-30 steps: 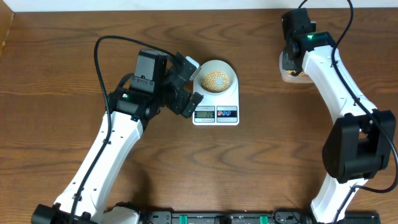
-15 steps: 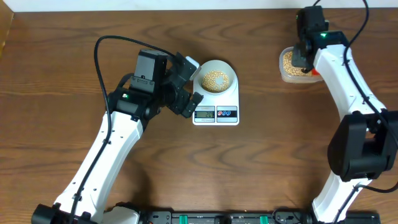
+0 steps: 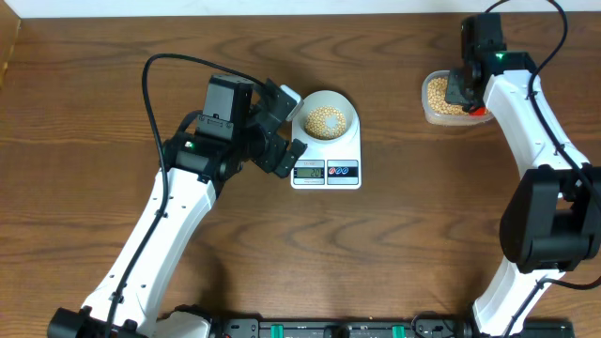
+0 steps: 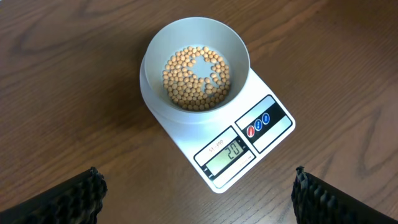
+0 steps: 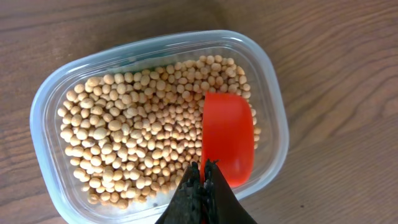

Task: Scoop item into bowl and weigh 50g on scale
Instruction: 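Lower the scoop into the tub and drag it through the beans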

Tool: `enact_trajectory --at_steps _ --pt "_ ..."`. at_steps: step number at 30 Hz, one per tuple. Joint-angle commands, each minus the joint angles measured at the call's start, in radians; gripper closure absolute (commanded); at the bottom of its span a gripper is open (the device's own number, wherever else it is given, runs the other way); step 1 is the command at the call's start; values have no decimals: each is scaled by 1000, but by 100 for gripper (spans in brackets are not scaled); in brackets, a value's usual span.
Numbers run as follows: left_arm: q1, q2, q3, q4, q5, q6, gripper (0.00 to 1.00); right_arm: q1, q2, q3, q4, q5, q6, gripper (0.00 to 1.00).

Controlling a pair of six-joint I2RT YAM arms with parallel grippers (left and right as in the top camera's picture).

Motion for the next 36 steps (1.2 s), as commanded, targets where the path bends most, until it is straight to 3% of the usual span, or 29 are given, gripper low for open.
enact_trajectory --at_steps 1,25,36 --pt "0 8 -2 4 -3 2 2 -3 1 -34 3 -18 19 99" --pt "0 8 -2 4 -3 2 2 -109 1 -41 60 -613 -35 99" --pt "0 8 -2 4 -3 2 2 -194 1 -41 66 -749 -37 99"
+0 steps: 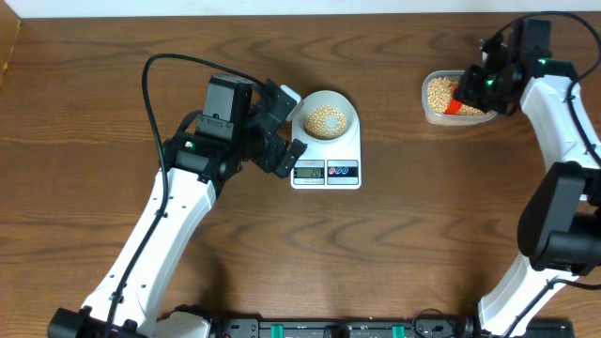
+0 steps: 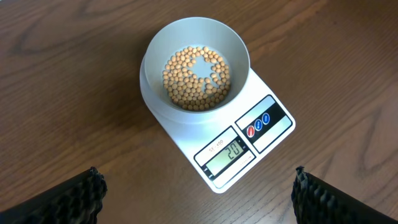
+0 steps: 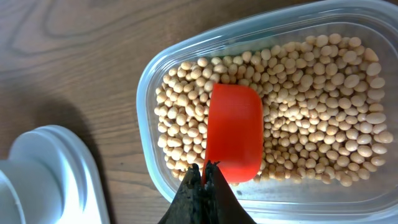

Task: Scoop item into bowl and weigh 50g on scale
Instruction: 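Lower the scoop into the tub and drag it through the beans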

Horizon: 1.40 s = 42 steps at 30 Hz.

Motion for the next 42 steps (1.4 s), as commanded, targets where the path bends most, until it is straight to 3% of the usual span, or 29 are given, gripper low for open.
enact_trajectory --at_steps 1,42 --pt "0 8 -2 4 -3 2 2 -24 1 -5 3 -114 -15 99" --pt "0 8 -2 3 -3 2 2 -250 1 -6 38 -604 -13 99"
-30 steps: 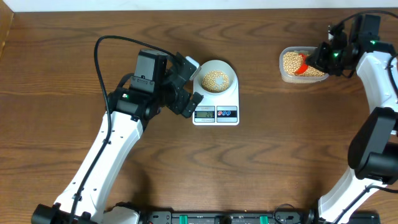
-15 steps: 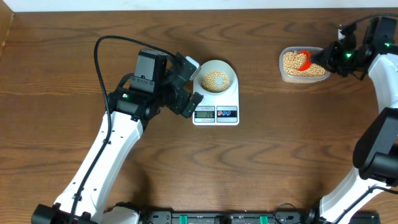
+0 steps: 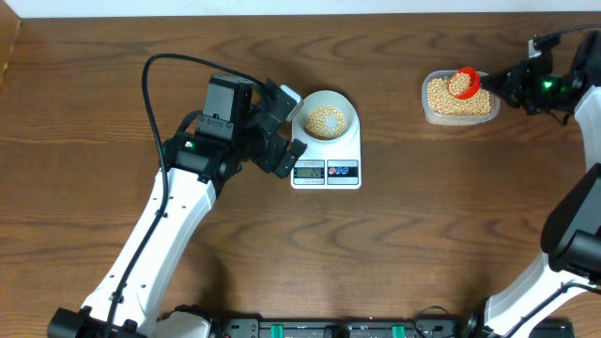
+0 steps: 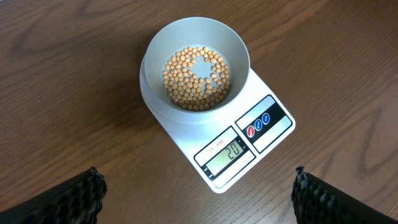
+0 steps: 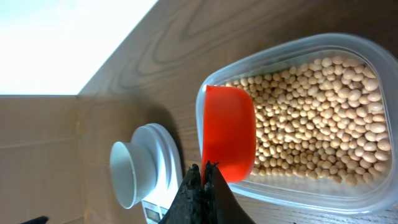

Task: Scoop item into bowl and weigh 50g on scale
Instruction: 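Lower the scoop into the tub and drag it through the beans, then lift the filled scoop and carry it left over the bowl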

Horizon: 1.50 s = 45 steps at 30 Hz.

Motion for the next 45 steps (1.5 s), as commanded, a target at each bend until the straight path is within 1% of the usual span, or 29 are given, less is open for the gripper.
enact_trajectory --at_steps 1,9,16,20,27,34,45 --pt "0 8 -2 4 -3 2 2 -18 1 -6 10 -111 -12 99" --pt "0 8 -2 4 -3 2 2 -30 1 -6 11 -151 -12 99" --pt "0 8 -2 4 -3 2 2 -30 1 -6 58 -302 -8 99" --pt "0 8 -2 4 -3 2 2 -29 1 -6 80 -337 23 99" --pt "0 8 -2 4 -3 2 2 -19 1 -6 86 -379 23 99" --pt "0 8 -2 3 -3 2 2 35 1 -6 90 -408 23 99" --pt "0 8 -2 3 -3 2 2 183 1 -6 128 -401 23 99"
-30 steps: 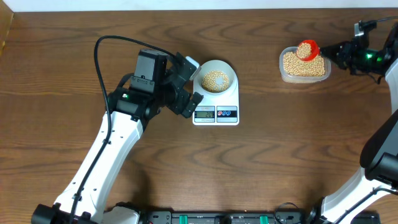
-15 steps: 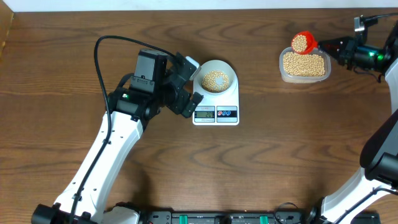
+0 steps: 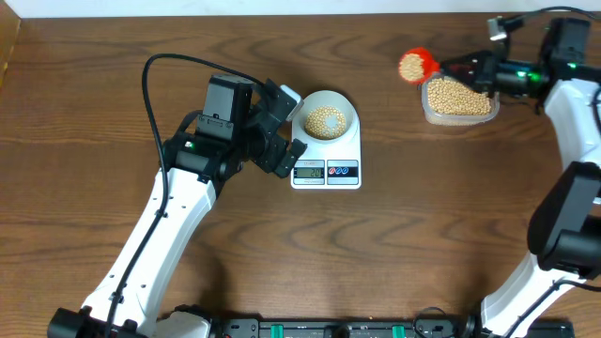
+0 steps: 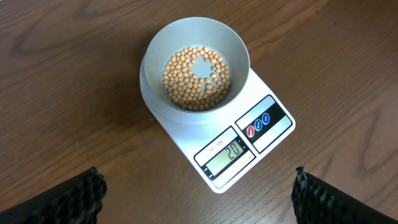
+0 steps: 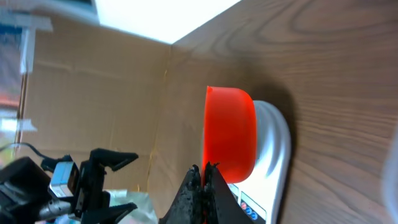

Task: Scoop item into bowl and weigh 50g on scale
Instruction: 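Lift the filled scoop and carry it left over the bowl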

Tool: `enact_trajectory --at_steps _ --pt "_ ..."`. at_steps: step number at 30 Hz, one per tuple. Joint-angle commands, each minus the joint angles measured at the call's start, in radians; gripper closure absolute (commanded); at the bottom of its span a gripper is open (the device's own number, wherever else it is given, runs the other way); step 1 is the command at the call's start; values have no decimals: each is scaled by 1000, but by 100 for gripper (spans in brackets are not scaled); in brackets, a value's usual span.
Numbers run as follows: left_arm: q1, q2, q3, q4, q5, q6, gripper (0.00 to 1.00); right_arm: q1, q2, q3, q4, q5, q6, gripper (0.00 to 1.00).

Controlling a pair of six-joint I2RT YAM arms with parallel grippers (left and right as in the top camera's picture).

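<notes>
A red scoop (image 3: pixel 413 66) heaped with beans hangs above the table, just left of the clear bean container (image 3: pixel 425 101). My right gripper (image 3: pixel 460 66) is shut on its handle. In the right wrist view the scoop (image 5: pixel 230 134) shows its underside ahead of the gripper (image 5: pixel 203 171), with the white scale (image 5: pixel 277 155) beyond. A grey bowl (image 4: pixel 155 102) with a thin layer of beans (image 4: pixel 193 78) stands on the scale (image 4: pixel 273 118), whose display (image 4: pixel 233 151) reads 20. My left gripper (image 4: pixel 199 199) hovers open near the scale's left side.
The left arm (image 3: pixel 178 202) stretches from the front edge up to the scale's left side. The right arm (image 3: pixel 563 103) runs along the table's right edge. Bare wood lies between the scale and the container.
The right gripper has carried the filled scoop from above the container to a spot left of it, nearer the scale. The left arm, bowl and reading of 20 are unchanged.
The scoop first lay in the beans at the container's right end. It then sat further into the beans. Later it was raised over the container, full. Now it hangs left of the container. The scale stayed at 20 throughout.
</notes>
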Motion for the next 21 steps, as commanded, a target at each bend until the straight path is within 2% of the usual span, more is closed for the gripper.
enact_trajectory --at_steps 1,21 --pt "0 8 -2 3 -3 2 2 48 1 -3 12 -32 8 99" --pt "0 8 -2 -4 -6 2 2 237 1 -3 102 11 6 99"
